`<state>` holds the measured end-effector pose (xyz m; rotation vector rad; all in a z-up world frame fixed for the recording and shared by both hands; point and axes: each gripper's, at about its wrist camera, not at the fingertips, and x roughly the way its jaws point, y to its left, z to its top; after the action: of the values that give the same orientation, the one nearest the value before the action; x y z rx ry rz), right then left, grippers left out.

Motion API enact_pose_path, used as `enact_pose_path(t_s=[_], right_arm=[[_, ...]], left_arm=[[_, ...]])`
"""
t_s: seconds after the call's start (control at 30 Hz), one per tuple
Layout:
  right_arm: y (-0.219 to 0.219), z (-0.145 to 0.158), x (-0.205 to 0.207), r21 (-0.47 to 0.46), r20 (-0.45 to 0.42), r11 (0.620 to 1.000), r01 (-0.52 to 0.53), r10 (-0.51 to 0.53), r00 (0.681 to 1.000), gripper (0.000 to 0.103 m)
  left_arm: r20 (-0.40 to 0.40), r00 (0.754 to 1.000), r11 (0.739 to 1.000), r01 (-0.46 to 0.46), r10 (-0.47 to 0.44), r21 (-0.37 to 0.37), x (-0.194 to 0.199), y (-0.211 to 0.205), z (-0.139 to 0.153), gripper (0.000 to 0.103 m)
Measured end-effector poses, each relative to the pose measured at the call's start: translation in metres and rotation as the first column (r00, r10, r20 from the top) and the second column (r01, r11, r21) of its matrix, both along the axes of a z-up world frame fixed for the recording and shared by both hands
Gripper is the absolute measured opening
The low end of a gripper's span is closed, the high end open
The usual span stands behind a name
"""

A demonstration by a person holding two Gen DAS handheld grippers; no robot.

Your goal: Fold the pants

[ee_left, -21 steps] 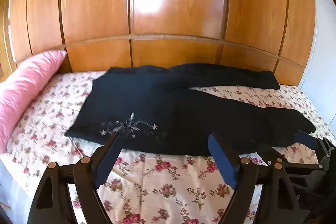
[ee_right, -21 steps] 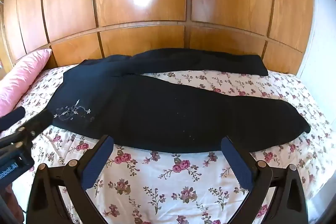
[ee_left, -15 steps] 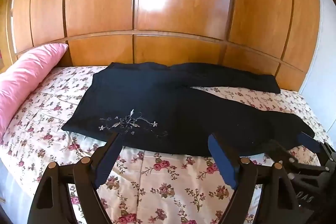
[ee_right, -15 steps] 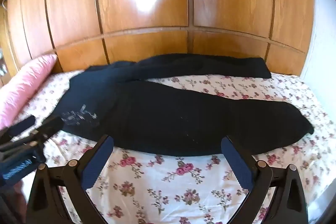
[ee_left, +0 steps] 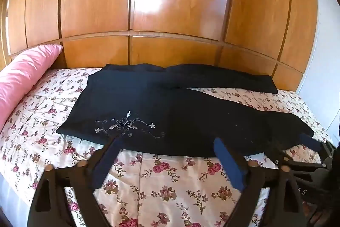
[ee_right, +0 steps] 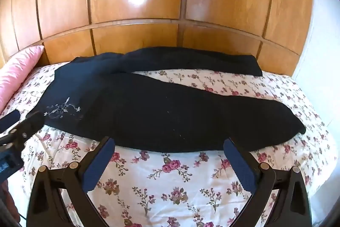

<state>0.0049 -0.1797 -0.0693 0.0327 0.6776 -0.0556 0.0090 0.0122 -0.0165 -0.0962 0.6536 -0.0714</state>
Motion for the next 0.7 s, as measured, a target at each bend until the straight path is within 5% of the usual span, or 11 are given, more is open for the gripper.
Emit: enact_pose_path(t_s=[0.7], right_arm=[[-0.003, -0.014, 0.005, -0.005, -0.017, 1.000, 0.007, -0.007, 1.000, 0.103]], left_arm=[[0.009, 1.000, 1.000, 0.027, -0.027, 0.014, -0.001, -0.002, -0.006, 0.098]])
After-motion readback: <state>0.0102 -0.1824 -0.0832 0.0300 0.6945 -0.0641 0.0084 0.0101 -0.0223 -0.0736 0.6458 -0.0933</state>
